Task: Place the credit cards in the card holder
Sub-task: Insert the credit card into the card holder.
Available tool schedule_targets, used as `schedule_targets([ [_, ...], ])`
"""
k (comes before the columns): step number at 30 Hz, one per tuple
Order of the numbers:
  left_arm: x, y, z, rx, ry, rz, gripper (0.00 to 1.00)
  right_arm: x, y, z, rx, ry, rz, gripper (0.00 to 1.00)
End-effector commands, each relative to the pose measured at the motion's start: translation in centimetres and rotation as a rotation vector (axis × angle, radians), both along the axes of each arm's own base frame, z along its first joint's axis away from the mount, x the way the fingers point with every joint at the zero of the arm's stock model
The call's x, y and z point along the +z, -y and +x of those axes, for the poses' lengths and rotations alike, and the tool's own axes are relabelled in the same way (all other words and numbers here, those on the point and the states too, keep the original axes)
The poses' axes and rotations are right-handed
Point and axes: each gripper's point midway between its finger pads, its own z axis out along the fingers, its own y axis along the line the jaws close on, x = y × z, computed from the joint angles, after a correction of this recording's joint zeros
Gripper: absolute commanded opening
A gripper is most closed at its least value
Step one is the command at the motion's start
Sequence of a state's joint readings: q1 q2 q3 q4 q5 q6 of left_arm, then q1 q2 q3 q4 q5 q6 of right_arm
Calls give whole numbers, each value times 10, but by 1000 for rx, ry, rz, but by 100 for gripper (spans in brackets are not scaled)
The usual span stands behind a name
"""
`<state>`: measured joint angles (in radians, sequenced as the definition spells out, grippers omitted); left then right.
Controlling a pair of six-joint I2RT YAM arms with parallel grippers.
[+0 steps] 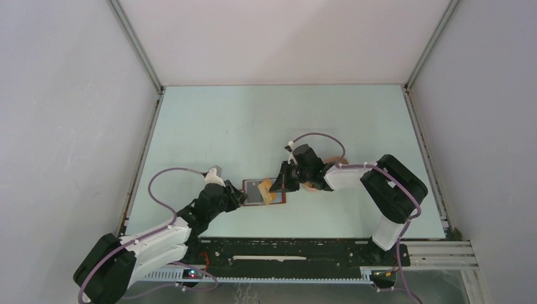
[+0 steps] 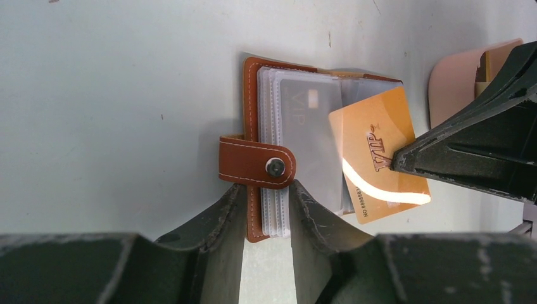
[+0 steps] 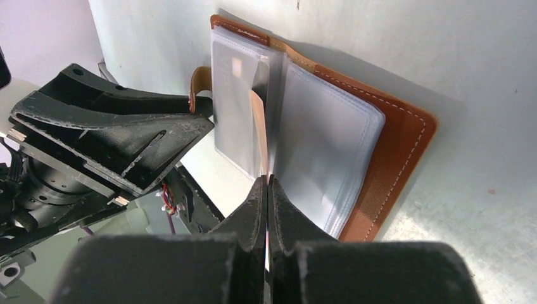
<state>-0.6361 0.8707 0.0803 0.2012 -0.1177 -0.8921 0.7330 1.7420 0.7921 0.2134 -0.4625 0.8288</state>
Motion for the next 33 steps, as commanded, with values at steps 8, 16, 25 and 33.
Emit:
schedule_targets([
  [8,-18,-3,-15,-20,-62,4,35,4,-17,7,3,47,56,0],
  [16,-18,-3,-15,-25,-65,4,34,-15,-10,9,-11,55,23,0],
  [25,-19,0,-16,-34,-71,-3,33,-26,-4,11,-42,56,20,0],
  [33,-21,0,-16,-33,-75,-3,33,-31,-4,10,-71,44,29,0],
])
